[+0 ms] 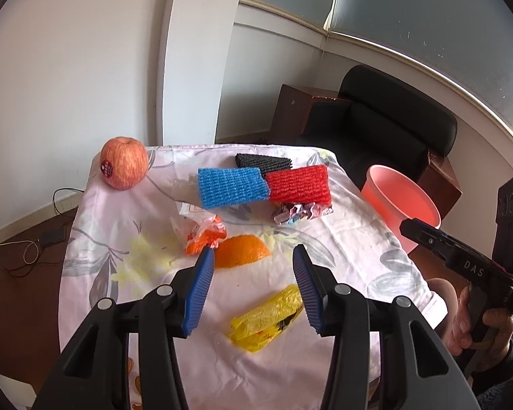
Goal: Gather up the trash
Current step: 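Withdraw both tools from the bin back over the table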
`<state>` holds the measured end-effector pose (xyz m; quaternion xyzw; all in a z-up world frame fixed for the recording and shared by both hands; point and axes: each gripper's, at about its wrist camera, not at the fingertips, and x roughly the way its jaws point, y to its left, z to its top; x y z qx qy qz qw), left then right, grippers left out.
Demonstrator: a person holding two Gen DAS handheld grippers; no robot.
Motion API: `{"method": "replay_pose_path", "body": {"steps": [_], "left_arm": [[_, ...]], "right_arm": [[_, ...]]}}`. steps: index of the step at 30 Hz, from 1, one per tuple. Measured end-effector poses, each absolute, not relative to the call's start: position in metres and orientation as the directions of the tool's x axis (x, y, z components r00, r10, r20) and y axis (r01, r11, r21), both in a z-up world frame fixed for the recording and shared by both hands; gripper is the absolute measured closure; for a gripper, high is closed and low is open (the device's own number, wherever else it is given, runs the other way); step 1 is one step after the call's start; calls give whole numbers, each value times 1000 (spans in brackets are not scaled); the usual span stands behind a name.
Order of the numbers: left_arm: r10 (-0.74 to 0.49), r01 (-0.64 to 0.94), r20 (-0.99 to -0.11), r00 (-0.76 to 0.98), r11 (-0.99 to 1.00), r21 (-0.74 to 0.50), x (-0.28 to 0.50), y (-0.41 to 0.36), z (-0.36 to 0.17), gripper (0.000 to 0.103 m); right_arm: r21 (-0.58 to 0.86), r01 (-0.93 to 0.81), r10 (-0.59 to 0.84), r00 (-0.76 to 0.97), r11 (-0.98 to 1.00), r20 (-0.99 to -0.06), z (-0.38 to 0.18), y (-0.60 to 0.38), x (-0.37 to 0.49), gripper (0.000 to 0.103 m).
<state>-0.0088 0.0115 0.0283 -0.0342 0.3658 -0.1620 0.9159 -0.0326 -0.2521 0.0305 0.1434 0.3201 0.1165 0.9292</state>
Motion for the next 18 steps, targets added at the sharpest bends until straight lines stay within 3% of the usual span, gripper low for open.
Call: {"method": "replay_pose_path", "body": {"steps": [18], "left_arm": [[-353,361,-746,565,919,-161,-28,14,-24,54]], "right_arm": [[393,-193,410,687,899,-600,8,-229,-26,57]]}}
